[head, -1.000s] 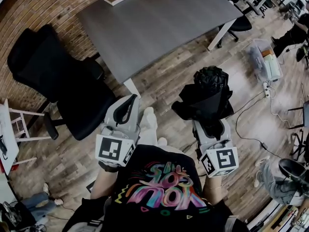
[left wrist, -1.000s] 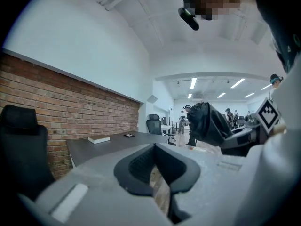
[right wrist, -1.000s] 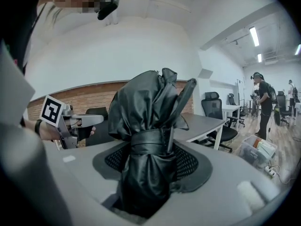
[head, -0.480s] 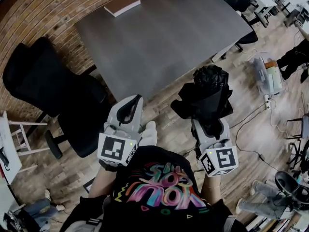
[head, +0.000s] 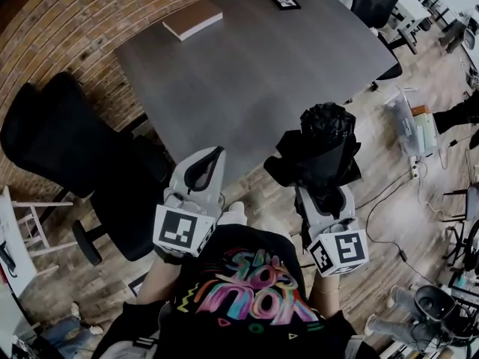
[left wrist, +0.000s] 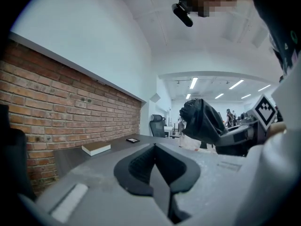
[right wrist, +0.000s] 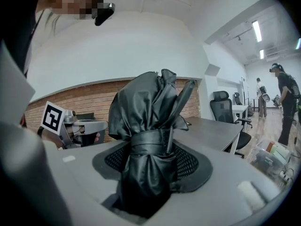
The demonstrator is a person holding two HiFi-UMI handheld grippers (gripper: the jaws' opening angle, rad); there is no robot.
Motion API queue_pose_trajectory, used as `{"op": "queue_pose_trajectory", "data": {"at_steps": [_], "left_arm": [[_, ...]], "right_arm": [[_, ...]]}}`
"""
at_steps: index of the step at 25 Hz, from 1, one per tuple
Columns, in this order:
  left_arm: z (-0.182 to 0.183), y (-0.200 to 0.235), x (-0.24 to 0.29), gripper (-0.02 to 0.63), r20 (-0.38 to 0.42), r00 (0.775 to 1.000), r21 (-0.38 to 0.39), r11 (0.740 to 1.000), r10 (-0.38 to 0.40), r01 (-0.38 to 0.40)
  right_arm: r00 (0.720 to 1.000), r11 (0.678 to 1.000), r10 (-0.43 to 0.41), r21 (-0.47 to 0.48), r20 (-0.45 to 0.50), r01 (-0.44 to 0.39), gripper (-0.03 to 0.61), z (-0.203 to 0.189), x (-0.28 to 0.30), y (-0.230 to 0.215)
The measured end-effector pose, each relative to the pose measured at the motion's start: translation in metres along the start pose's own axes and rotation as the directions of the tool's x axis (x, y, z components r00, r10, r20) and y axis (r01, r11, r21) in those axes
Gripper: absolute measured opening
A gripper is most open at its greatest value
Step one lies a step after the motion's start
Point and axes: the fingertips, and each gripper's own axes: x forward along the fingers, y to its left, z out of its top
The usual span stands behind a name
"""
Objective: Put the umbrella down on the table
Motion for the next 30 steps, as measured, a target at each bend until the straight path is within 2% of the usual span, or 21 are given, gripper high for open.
{"op": "queue_pose_trajectory", "data": {"at_steps": [8,13,16,21,25,30], "left_arm": [[-0.01,0.01,0.004,0.0,-0.013,0.998,-0.03,0.998,0.058,-0.059],[-0.011,0.058,0.036,0.0,-0.049,0.985,-0.091,0.981,0.166,-0.17],[-0.01,0.066,0.049,0.0,-0.046,0.971,-0.107,0.965,0.234,-0.238],[-0.005,0.097,0.088,0.0,-0.05,0.929,-0.12,0.921,0.366,-0.37],[0.008,0.119,0.116,0.0,-0.056,0.885,-0.143,0.874,0.462,-0.465],[0.01,0.123,0.122,0.0,-0.058,0.823,-0.133,0.813,0.565,-0.567]], "right_arm": [[0.999,0.999,0.038,0.014,-0.039,-0.038,0.247,-0.006,0.019,-0.01],[0.986,0.991,0.133,0.008,-0.097,-0.133,0.247,0.006,0.094,-0.021],[0.975,0.98,0.198,-0.012,-0.1,-0.2,0.247,0.011,0.118,-0.03],[0.93,0.935,0.341,-0.051,-0.139,-0.35,0.247,0.035,0.191,-0.047],[0.886,0.891,0.434,-0.07,-0.162,-0.449,0.247,0.059,0.245,-0.058],[0.83,0.83,0.532,-0.09,-0.168,-0.55,0.247,0.073,0.275,-0.064]]}}
